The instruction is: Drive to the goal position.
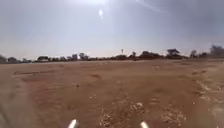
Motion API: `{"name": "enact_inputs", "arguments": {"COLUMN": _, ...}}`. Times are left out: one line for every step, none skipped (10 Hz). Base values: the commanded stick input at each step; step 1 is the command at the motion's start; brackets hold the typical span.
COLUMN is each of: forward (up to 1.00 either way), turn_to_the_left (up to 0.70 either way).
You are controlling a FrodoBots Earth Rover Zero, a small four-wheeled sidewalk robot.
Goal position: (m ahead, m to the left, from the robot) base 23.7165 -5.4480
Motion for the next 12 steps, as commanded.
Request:
{"name": "enact_inputs", "arguments": {"forward": 0.70, "turn_to_the_left": 0.00}}
{"name": "enact_inputs", "arguments": {"forward": 0.70, "turn_to_the_left": 0.00}}
{"name": "enact_inputs", "arguments": {"forward": 0.70, "turn_to_the_left": 0.00}}
{"name": "enact_inputs", "arguments": {"forward": 0.70, "turn_to_the_left": 0.00}}
{"name": "enact_inputs", "arguments": {"forward": 0.70, "turn_to_the_left": 0.00}}
{"name": "enact_inputs", "arguments": {"forward": 0.70, "turn_to_the_left": 0.00}}
{"name": "enact_inputs", "arguments": {"forward": 0.70, "turn_to_the_left": 0.00}}
{"name": "enact_inputs", "arguments": {"forward": 0.70, "turn_to_the_left": 0.00}}
{"name": "enact_inputs", "arguments": {"forward": 0.70, "turn_to_the_left": 0.00}}
{"name": "enact_inputs", "arguments": {"forward": 0.70, "turn_to_the_left": 0.00}}
{"name": "enact_inputs", "arguments": {"forward": 0.70, "turn_to_the_left": 0.00}}
{"name": "enact_inputs", "arguments": {"forward": 0.70, "turn_to_the_left": 0.00}}
